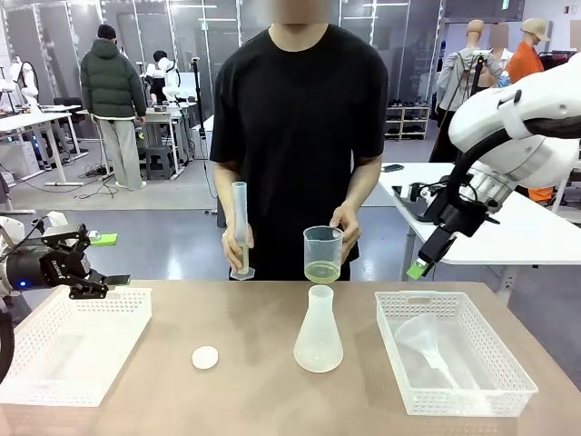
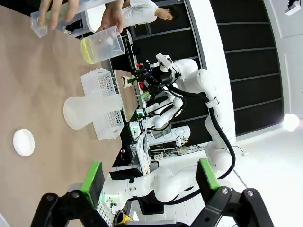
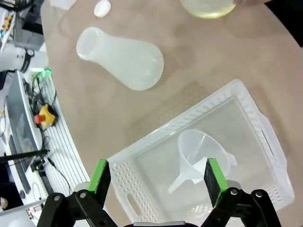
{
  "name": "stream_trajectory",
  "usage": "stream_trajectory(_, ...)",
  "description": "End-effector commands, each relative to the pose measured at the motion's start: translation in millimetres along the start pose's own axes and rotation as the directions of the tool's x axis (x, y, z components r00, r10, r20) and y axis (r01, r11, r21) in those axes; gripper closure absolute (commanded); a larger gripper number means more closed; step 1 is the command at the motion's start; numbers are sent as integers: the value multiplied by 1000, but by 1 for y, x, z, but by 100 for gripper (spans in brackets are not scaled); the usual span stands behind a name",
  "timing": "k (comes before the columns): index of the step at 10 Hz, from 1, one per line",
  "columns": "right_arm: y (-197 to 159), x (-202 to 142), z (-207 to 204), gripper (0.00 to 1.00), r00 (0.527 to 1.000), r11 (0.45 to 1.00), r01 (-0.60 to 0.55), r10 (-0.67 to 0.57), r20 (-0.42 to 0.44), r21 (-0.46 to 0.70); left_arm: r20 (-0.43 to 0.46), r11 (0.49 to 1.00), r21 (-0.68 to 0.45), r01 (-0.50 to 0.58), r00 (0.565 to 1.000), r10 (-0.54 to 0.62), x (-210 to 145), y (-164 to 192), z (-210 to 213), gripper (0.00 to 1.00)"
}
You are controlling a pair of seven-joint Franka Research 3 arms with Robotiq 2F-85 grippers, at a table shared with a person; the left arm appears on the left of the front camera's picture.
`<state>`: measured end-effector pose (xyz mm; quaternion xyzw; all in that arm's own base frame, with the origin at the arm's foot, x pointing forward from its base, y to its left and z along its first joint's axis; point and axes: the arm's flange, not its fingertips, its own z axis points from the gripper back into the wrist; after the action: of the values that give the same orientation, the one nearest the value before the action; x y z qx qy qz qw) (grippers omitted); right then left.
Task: Prepare the solutions needed for the experiment.
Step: Pick up the Plastic Funnel and insert it into the Big flask.
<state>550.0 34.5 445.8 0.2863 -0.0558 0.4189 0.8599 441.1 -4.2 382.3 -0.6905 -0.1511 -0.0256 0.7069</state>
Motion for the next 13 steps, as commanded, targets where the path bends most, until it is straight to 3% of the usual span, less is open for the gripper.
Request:
stream_trajectory(1, 8, -7, 6, 0, 995, 998, 56, -58, 79, 28, 3, 1000, 6, 0, 1000, 0, 0, 0, 0, 0)
stream_trajectory(4, 1, -4, 7, 0, 998, 999, 27, -28, 60, 18, 3, 1000, 6, 0, 1000, 0, 0, 0, 0, 0)
stream_trajectory(5, -8, 5, 1, 0, 983, 982, -181, 183, -24, 53, 3, 1000, 6, 0, 1000, 0, 0, 0, 0, 0)
stream_trajectory(6, -11, 12, -11, 0, 929, 939, -339, 344, -134, 62, 3, 1000, 6, 0, 1000, 0, 0, 0, 0, 0)
stream_trajectory(7, -13, 16, -20, 0, 880, 901, -433, 428, -205, 20, 3, 1000, 6, 0, 1000, 0, 0, 0, 0, 0)
stream_trajectory(9, -14, 19, -38, 0, 792, 832, -548, 487, -368, -79, 3, 1000, 6, 0, 1000, 0, 0, 0, 0, 0)
stream_trajectory(10, -14, 21, -44, 0, 770, 805, -584, 509, -385, -105, 3, 1000, 6, 0, 1000, 0, 0, 0, 0, 0)
stream_trajectory(12, -19, 23, -49, 0, 800, 830, -546, 474, -367, -118, 3, 1000, 6, 0, 1000, 0, 0, 0, 0, 0)
stream_trajectory(13, -15, 32, -41, 0, 769, 821, -566, 495, -405, -72, 3, 1000, 6, 0, 1000, 0, 0, 0, 0, 0)
